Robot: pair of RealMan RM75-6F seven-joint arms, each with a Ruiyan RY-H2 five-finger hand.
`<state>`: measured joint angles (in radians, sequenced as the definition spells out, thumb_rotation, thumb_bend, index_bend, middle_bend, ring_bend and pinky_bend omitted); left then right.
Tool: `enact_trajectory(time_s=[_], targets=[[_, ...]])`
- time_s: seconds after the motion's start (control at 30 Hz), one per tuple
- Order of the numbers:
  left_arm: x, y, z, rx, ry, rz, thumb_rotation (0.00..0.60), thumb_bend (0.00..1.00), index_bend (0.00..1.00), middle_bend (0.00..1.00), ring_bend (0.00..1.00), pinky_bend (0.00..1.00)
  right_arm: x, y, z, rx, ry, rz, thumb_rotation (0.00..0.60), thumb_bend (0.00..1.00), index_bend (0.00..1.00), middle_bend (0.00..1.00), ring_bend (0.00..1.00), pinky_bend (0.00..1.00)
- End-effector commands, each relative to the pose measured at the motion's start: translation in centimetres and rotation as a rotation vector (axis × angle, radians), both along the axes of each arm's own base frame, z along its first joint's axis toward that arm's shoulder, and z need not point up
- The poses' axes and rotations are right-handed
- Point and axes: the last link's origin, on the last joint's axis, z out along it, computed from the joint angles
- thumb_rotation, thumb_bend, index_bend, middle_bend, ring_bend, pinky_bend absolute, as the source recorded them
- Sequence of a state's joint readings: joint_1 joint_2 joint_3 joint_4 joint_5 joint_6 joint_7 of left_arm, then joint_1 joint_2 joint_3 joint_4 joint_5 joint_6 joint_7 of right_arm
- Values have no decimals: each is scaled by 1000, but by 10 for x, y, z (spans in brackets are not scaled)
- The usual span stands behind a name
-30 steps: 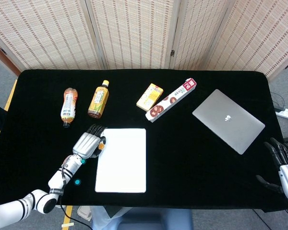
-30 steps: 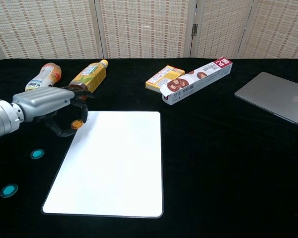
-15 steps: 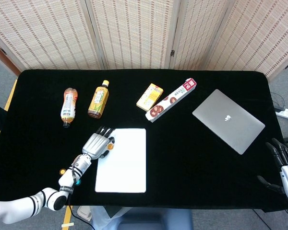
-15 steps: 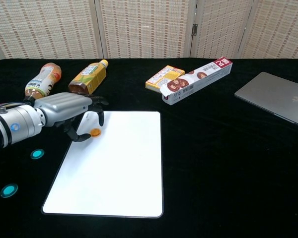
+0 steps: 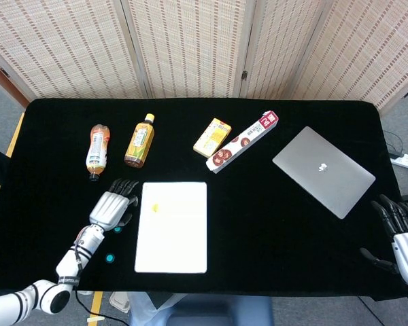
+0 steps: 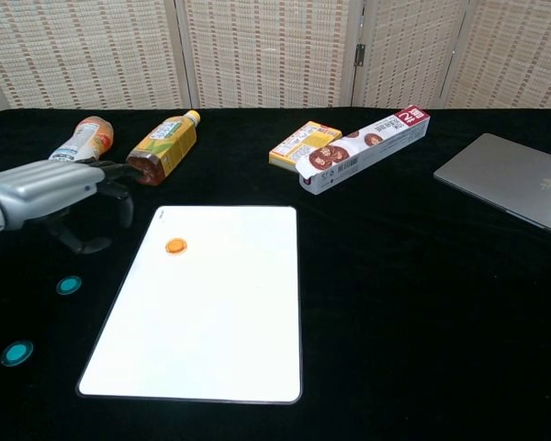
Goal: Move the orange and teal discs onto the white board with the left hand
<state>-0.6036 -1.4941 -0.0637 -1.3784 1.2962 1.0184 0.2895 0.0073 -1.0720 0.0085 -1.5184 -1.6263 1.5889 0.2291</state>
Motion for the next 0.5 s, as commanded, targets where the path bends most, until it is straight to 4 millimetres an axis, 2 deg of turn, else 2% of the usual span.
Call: enact_trajectory(time_s=[0.03,0.33,0.5], targets=[[-17,-15,10,9,3,15,600,443,463,78,0,0,1,-1,-1,2,0,4,600,209,0,0,0,0],[-55,-53,28,41,-9,55,600,442,442,78,0,0,5,-4,-3,13,2,21,600,209,0,0,0,0],[-70,-70,35,51,-4,77,600,396,434,78,0,0,5,-5,-4,16,2,22,600,209,0,0,0,0]])
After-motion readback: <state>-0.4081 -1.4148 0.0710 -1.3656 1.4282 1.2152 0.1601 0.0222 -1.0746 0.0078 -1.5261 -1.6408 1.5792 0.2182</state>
